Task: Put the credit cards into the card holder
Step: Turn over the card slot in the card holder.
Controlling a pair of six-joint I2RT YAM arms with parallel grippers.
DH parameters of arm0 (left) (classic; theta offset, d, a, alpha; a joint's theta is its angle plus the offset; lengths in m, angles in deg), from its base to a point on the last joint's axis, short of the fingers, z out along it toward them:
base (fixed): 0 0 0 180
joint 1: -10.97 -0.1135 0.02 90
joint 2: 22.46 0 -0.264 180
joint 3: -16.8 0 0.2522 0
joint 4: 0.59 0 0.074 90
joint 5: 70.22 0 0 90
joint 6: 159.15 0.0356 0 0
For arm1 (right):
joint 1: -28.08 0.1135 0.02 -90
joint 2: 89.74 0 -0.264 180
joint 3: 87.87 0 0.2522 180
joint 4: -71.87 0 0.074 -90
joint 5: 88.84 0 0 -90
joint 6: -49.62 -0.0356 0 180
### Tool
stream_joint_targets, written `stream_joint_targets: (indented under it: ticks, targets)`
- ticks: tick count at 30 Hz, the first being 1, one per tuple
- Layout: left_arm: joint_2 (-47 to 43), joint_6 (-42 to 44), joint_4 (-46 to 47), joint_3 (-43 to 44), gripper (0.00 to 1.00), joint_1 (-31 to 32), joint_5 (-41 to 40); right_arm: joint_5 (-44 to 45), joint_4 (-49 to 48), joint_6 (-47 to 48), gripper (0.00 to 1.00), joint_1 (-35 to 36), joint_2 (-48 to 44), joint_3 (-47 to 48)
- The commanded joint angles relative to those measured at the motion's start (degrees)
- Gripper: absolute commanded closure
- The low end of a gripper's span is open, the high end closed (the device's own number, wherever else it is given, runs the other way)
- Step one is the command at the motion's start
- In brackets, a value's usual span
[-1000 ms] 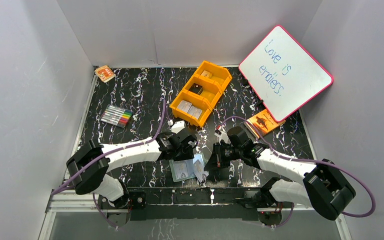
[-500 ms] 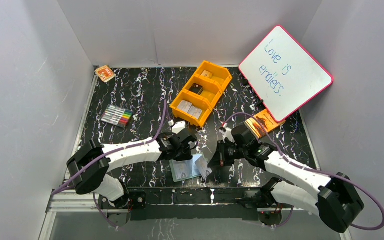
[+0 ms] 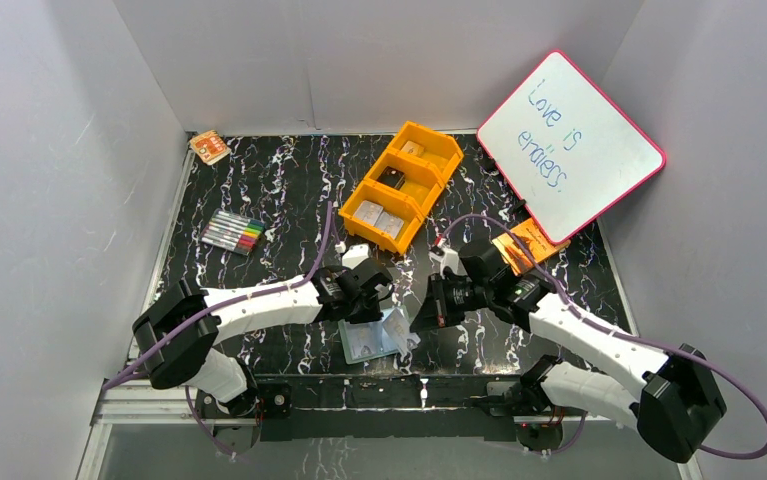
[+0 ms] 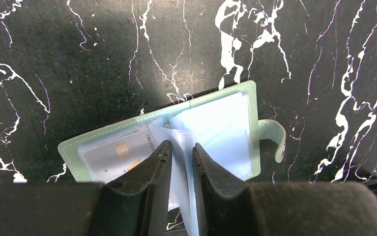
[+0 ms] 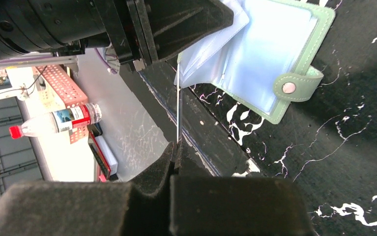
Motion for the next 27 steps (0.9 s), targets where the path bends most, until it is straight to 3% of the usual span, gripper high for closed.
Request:
stream_joint_targets:
  ticks: [1, 17, 27]
  targets:
    - [-2.2, 0.4, -1.3, -0.1, 0.80, -0.4, -1.0, -2.9, -0.4, -0.7, 1.00, 1.4, 1.2, 2.7]
    - [-1.9, 0.1, -1.3, 0.6, 0.80, -0.4, -0.6, -0.5, -5.3, -6.3, 1.00, 4.9, 5.7, 3.0]
    - [-2.7, 0.1, -1.4, 0.1, 0.79, -0.4, -0.5, 3.9, -2.3, -6.3, 1.00, 5.7, 8.3, 3.3]
